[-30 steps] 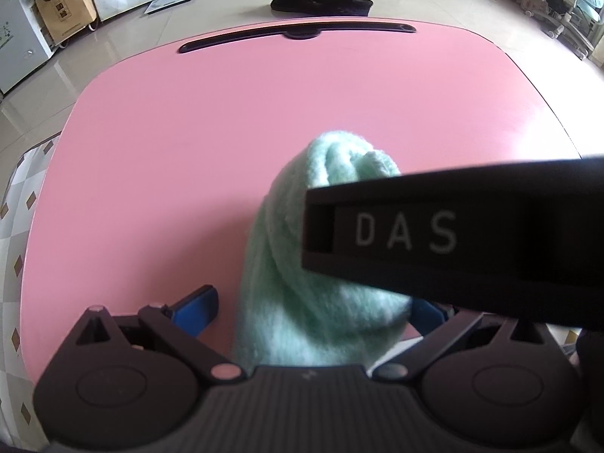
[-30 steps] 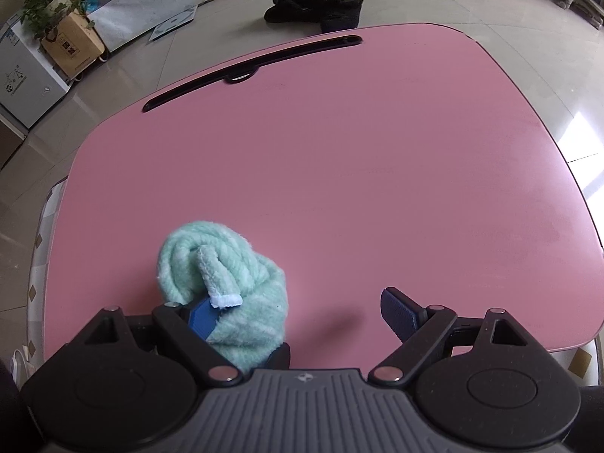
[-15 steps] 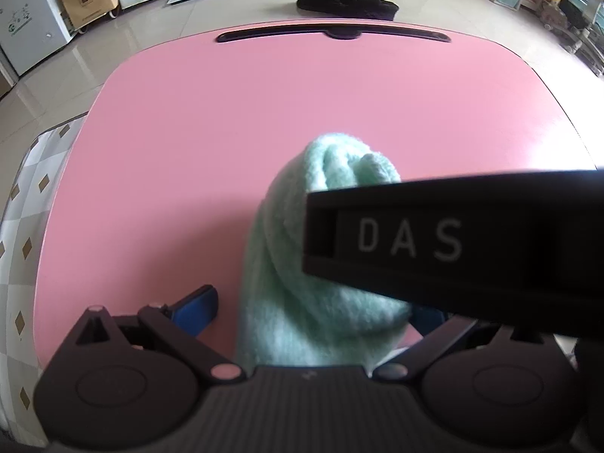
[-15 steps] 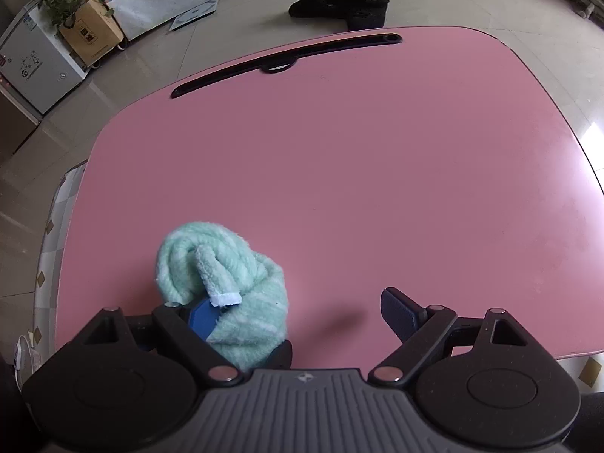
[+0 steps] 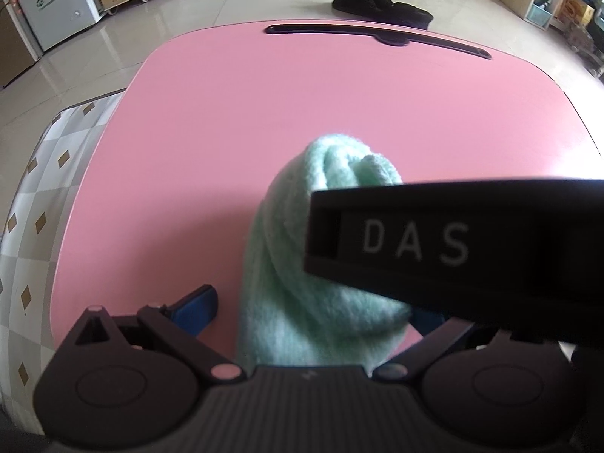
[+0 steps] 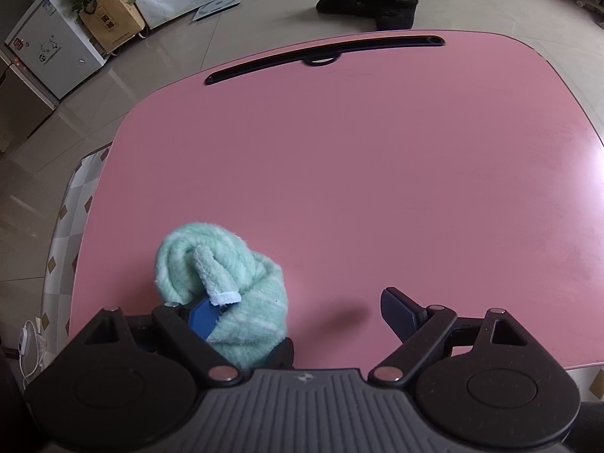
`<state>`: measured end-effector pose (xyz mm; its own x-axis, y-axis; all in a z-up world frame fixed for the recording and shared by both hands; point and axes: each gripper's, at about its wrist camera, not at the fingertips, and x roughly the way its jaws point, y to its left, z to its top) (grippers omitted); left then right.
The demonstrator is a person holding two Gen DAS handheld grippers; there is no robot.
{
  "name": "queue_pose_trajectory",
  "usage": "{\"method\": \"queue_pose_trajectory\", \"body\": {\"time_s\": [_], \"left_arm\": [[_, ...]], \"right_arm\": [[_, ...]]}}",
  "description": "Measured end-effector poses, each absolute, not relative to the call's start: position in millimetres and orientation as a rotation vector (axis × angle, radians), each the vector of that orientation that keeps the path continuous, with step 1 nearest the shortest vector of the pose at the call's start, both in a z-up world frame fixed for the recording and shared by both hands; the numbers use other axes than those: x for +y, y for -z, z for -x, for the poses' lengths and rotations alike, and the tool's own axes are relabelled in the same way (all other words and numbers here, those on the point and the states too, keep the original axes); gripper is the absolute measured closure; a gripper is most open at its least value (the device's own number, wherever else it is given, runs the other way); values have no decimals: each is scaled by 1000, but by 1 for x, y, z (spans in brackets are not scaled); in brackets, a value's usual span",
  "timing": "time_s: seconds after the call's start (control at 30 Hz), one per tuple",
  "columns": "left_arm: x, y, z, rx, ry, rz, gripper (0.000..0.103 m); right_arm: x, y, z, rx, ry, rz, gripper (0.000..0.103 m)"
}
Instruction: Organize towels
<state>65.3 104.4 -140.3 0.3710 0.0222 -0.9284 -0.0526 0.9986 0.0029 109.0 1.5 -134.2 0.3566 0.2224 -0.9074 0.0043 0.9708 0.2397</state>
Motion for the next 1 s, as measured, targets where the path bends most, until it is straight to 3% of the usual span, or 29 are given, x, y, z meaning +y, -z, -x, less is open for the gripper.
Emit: {"method": "queue_pose_trajectory", "body": {"time_s": [1.0], "left_arm": [[63,146,-98,1153,1,-4,0]], "right_arm": [[-27,132,-124,1172,-6,-241,13]]}}
